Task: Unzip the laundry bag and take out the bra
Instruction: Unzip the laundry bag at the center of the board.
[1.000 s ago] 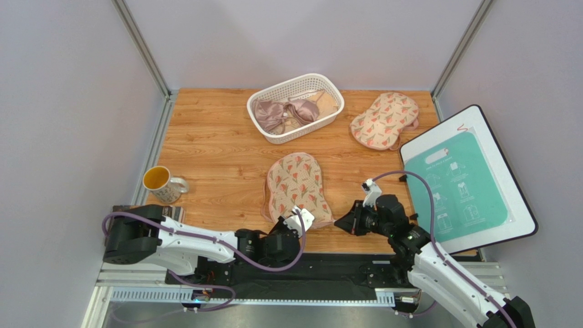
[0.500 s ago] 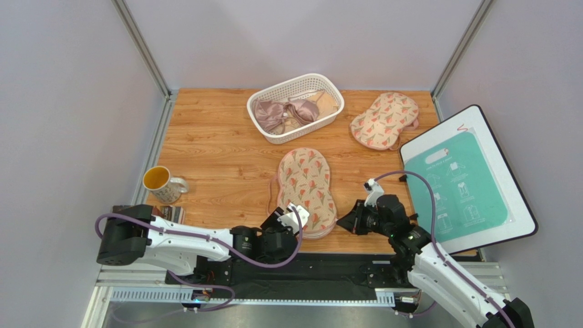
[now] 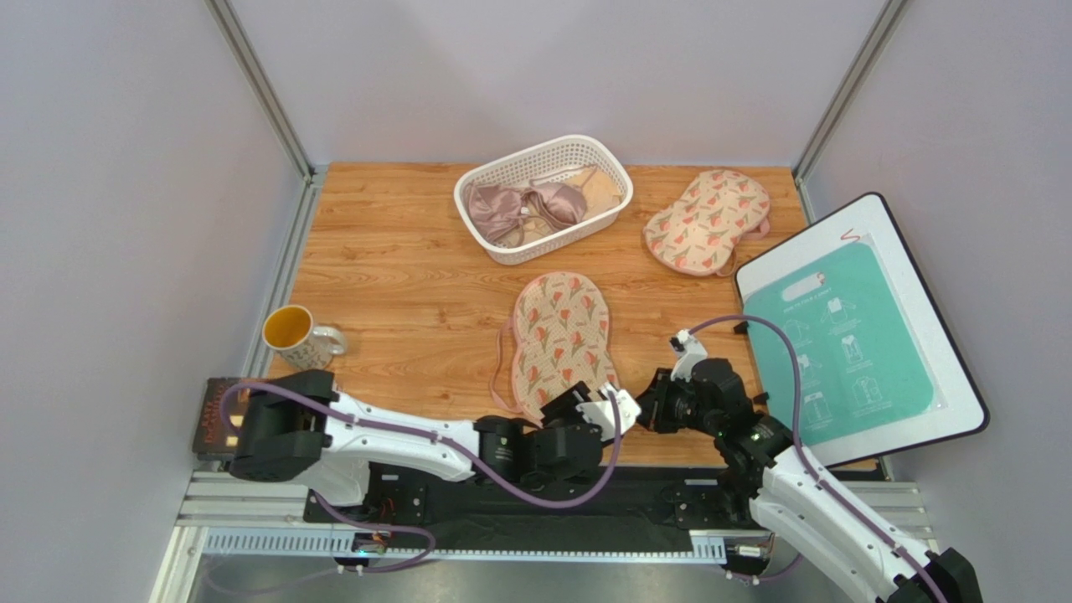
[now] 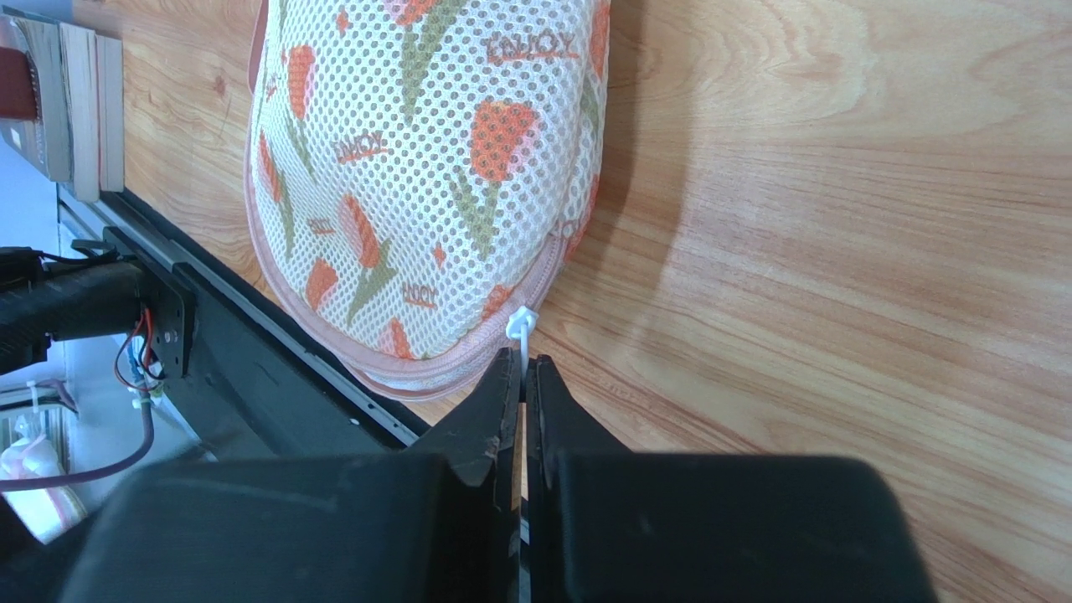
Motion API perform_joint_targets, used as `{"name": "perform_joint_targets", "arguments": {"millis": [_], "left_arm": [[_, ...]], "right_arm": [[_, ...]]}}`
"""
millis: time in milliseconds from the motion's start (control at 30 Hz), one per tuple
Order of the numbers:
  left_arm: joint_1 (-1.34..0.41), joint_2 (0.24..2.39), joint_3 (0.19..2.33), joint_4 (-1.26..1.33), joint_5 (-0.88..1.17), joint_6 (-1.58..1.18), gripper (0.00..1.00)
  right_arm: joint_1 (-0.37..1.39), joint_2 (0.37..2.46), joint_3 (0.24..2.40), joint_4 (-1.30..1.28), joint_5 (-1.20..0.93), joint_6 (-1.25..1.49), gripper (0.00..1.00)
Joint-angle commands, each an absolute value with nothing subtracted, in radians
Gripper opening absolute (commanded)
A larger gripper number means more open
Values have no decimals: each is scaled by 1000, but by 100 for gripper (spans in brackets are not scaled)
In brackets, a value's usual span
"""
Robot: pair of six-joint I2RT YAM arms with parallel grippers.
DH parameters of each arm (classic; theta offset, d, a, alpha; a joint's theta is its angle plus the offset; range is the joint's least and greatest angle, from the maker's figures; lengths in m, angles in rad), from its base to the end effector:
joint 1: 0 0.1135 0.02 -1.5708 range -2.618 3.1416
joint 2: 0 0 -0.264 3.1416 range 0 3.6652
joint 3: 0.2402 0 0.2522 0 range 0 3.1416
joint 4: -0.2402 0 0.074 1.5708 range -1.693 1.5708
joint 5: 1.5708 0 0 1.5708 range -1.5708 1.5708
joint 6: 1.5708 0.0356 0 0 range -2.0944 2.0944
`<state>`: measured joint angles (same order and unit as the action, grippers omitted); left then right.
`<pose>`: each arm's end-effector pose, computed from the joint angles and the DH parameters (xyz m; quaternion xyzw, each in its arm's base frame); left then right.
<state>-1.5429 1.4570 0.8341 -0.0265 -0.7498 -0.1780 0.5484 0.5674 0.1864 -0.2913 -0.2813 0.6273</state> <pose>0.0327 -0.3029 0.2211 0.3994 0.7495 -0.0998 0.5184 0.1073 0.0771 0.1526 -0.0257 0.8936 0.3435 0.2878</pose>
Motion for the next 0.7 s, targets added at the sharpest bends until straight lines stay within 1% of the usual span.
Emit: {"name": "perform_joint_targets", "arguments": {"millis": [0,167,567,667], "left_arm": [[-1554,1568,905,67,-666,-107,60],[-1554,1666,936,104,-647,-91,61],[-1534,1750,940,155,-637,-115,62],[-1514,1775,928,173,-653,-138,56]], "right_arm": [[546,555,201,-278,-275,612,0],[546,555,201,-278,-279,611,0],[546,549,201,-276,-285,612,0],[546,549,201,-276,-285,612,0]]}}
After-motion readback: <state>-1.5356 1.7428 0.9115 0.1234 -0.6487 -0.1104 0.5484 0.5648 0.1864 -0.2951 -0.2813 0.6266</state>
